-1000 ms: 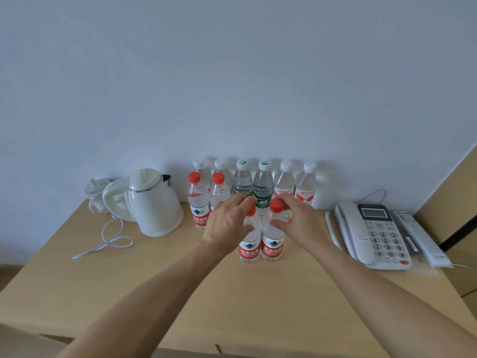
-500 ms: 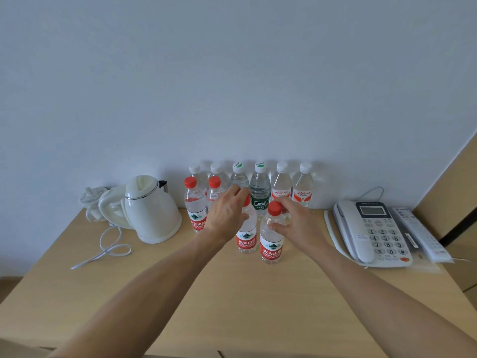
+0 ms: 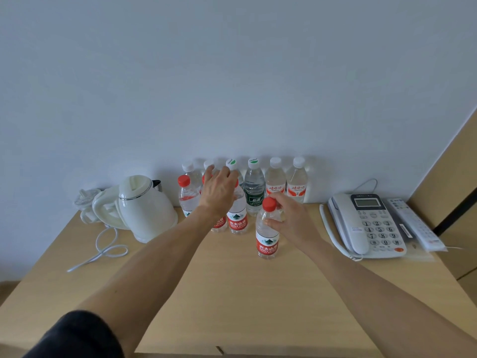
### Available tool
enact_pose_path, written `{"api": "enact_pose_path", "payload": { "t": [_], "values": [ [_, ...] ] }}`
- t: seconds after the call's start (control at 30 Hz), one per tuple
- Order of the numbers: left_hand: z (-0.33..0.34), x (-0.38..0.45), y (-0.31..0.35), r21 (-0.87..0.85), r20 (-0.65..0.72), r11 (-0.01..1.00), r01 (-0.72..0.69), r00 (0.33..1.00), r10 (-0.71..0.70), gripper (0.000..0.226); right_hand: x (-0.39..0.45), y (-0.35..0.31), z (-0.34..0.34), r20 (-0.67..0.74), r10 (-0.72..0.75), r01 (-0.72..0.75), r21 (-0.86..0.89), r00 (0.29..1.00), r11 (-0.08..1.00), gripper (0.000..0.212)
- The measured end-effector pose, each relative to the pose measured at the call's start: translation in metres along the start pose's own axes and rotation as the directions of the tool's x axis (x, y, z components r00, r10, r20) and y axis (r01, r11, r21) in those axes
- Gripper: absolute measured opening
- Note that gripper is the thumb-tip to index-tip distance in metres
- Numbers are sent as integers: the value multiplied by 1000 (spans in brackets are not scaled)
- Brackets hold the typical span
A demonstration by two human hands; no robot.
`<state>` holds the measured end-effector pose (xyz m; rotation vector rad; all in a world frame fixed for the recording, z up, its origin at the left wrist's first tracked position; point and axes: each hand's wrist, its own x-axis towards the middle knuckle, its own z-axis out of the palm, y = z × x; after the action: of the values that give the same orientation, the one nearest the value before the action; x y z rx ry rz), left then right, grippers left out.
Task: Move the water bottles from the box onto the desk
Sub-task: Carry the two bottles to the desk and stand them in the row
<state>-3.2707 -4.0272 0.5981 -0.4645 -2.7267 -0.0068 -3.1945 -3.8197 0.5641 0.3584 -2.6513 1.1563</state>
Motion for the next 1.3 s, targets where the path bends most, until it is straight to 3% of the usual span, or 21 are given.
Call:
{"api": "enact_pose_path", "payload": {
  "t": [0.3, 0.57, 0.73, 1.0, 1.3],
  "values": [
    [5, 7, -6, -11, -1, 1000, -14, 1000, 14, 42, -2, 0, 0, -15, -3, 3, -4, 1000, 1000, 45],
    [-9, -2, -12, -21, -15, 998, -60, 998, 60, 56, -1, -1, 1, -5, 3, -3, 14, 1000, 1000, 47],
    [-20, -11, -19, 11, -14, 995, -103, 995, 103, 50, -1, -2, 3, -25, -11, 11, 20, 1000, 1000, 47],
    [-29, -22, -20, 12, 109, 998, -62, 992, 60, 68, -11, -2, 10, -59, -83, 74, -143, 995, 987, 76],
    [-29, -23, -21, -92, 122, 996, 0, 993, 11, 61, 7, -6, 9, -55, -113, 103, -152, 992, 983, 65]
  ]
}}
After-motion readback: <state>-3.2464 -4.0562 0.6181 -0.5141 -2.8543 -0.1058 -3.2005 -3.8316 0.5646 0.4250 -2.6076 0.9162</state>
